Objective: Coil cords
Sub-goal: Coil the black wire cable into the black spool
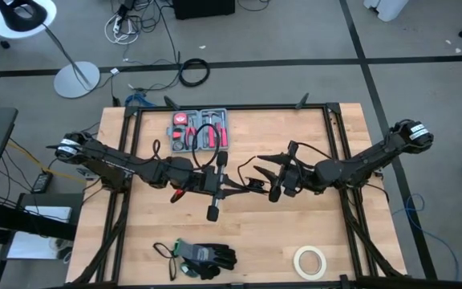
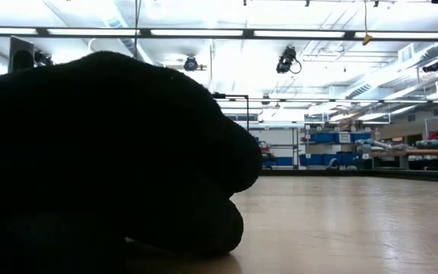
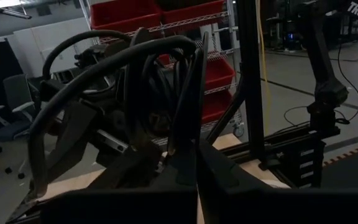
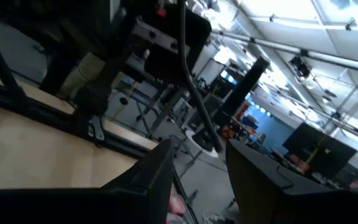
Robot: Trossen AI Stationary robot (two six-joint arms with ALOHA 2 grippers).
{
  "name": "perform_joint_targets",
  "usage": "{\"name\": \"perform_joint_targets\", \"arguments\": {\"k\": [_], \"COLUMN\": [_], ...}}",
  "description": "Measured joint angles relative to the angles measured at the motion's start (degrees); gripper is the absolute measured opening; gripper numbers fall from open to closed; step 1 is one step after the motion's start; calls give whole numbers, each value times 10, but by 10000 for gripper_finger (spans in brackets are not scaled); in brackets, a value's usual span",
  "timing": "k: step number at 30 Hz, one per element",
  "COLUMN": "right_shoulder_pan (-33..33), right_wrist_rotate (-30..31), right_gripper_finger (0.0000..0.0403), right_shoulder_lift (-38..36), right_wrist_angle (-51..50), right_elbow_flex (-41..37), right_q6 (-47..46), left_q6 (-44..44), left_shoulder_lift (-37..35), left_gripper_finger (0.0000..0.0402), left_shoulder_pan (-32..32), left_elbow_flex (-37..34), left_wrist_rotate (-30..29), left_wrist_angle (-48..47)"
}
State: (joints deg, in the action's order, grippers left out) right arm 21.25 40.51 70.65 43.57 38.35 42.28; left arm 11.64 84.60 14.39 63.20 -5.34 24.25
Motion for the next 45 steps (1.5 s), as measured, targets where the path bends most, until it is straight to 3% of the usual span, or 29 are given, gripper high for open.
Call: {"name": "perform_joint_targets", "arguments": {"k": [18, 25, 32, 45], "right_shoulder_pan": [-61, -67, -65, -54], "right_wrist_rotate": [-85, -58, -44, -41], "right_gripper_finger": [135, 109, 74, 76], "right_shoulder_lift": [31, 75, 73, 72], "right_wrist_angle": [45, 49, 58, 56], "right_elbow_flex": [8, 41, 43, 43], "right_q6": [15, 29, 24, 24], "left_q6": [0, -1, -3, -5], "left_shoulder_lift": [0, 0, 0, 0], "left_gripper_finger": [0, 0, 0, 0], "left_shoulder_pan": [0, 0, 0, 0], "left_elbow_flex": [0, 0, 0, 0], "left_wrist_rotate": [0, -1, -1, 0], "left_wrist_angle": [0, 0, -4, -4]}}
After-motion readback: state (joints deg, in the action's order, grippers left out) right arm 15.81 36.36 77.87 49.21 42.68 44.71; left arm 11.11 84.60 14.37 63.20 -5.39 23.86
